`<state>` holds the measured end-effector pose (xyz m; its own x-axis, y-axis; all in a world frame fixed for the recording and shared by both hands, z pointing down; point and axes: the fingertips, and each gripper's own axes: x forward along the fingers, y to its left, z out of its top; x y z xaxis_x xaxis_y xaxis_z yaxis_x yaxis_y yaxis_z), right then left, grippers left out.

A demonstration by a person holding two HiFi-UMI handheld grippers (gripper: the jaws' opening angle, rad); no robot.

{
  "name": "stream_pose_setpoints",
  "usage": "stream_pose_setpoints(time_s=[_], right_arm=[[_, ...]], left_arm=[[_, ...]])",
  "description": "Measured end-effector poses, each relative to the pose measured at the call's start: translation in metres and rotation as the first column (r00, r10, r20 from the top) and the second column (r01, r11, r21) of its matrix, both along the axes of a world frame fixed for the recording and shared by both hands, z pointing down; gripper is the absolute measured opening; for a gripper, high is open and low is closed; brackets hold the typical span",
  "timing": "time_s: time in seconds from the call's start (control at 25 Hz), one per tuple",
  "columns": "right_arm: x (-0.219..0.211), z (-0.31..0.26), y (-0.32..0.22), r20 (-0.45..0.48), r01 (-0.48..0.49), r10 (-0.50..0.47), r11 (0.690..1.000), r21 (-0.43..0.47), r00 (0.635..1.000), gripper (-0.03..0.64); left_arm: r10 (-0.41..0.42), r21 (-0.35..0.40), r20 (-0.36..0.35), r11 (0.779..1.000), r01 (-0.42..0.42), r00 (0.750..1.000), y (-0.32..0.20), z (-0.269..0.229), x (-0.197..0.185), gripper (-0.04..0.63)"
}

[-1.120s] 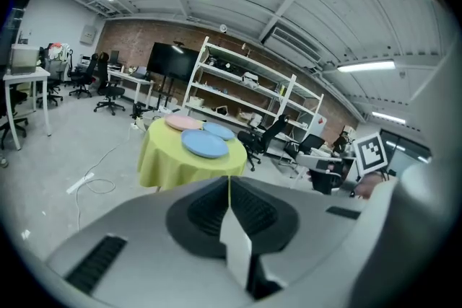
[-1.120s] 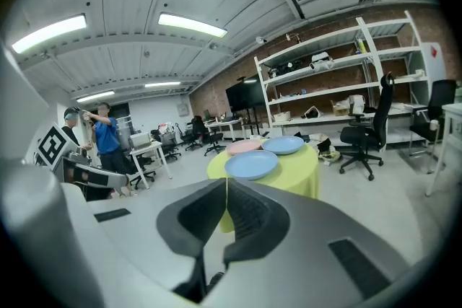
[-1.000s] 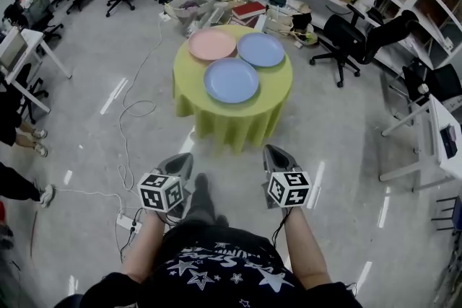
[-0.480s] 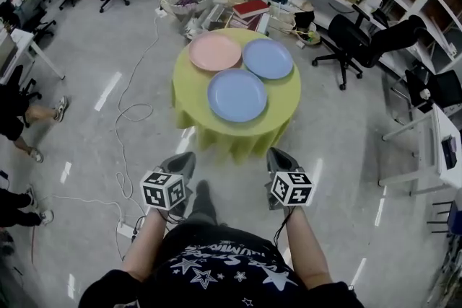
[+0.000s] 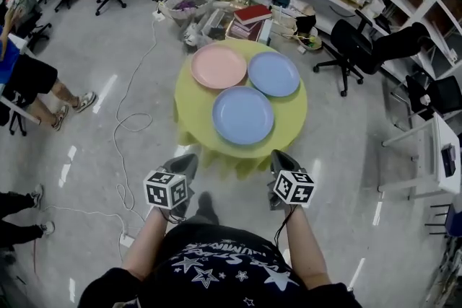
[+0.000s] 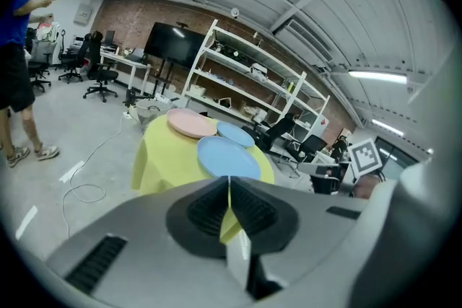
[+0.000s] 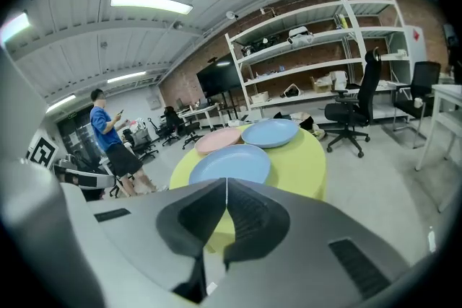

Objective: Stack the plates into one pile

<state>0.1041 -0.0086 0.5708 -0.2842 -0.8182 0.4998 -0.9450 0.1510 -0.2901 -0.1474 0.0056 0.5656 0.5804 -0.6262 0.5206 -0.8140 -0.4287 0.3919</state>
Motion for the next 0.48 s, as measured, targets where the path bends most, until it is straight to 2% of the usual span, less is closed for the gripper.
stream_pose_setpoints(time_s=[0.32, 0.48], right_arm=[[0.004, 0.019, -0.037, -0.021, -0.075, 0.074, 0.995, -0.072, 0.997, 0.015], [0.004, 0.032, -0.054, -0.008, -0.121, 0.121, 0.986, -0.114, 0.993, 0.015]], left_arm=[[0.083, -0.029, -0.011, 0.996, -0.084, 0.996, -0.043, 0.010, 0.002, 0.023], [0.133, -0.054, -0.039, 0.989, -0.135, 0.990, -0.057, 0.017, 0.006, 0.023]])
